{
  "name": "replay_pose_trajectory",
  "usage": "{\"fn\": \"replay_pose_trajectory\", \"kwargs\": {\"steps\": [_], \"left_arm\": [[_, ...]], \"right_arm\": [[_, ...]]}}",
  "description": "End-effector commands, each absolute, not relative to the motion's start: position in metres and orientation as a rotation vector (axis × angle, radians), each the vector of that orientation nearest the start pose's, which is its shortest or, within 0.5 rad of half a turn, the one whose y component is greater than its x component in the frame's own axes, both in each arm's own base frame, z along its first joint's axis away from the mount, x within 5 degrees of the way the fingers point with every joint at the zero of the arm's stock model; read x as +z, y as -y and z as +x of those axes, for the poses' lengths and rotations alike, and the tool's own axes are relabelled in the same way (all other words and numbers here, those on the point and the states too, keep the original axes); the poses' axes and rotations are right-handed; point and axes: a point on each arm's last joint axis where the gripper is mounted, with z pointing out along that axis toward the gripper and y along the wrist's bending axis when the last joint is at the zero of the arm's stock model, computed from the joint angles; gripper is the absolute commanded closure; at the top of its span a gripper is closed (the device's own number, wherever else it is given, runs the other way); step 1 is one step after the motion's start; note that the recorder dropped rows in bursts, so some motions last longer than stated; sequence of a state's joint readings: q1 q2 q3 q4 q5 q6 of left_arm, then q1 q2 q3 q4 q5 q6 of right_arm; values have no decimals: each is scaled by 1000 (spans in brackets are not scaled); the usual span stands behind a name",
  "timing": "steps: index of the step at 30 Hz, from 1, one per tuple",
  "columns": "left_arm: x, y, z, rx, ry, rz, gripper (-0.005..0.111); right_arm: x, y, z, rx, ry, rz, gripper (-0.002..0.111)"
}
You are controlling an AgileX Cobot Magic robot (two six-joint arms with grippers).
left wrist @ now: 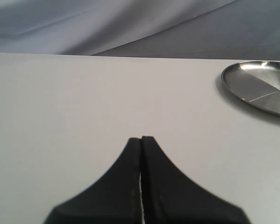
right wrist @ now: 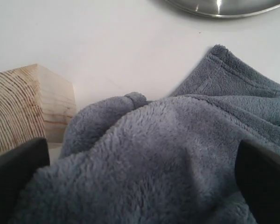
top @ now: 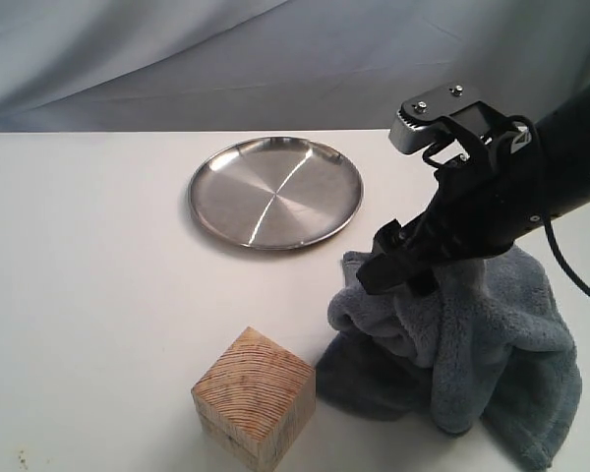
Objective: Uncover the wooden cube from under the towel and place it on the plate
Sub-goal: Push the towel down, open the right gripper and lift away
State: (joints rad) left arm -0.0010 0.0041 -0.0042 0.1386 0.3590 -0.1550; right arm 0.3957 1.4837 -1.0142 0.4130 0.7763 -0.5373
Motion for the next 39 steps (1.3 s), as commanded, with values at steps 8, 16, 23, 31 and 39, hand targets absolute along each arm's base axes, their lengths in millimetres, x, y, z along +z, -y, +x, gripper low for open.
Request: {"fn": "replay_pose_trajectory", "kwargs": {"steps": [8,16,23,31,39], "left_arm": [[182,-4,53,22,-1825,-52,107],[182,-4,53,22,-1825,-52,107],[182,-4,53,22,-1825,-52,107],[182,-4,53,22,-1825,-52,107],[182,-4,53,22,-1825,-52,107]], "right_arm": [[295,-136,257,452,-2373,-834,3],[263,-146,258,774,-2614,-266,3],[276,-140,261,615,-2440,-471,3],[263,-118,261,222,-2536,-655,3],[258,-121,253,361,-2584,-442,3]]}}
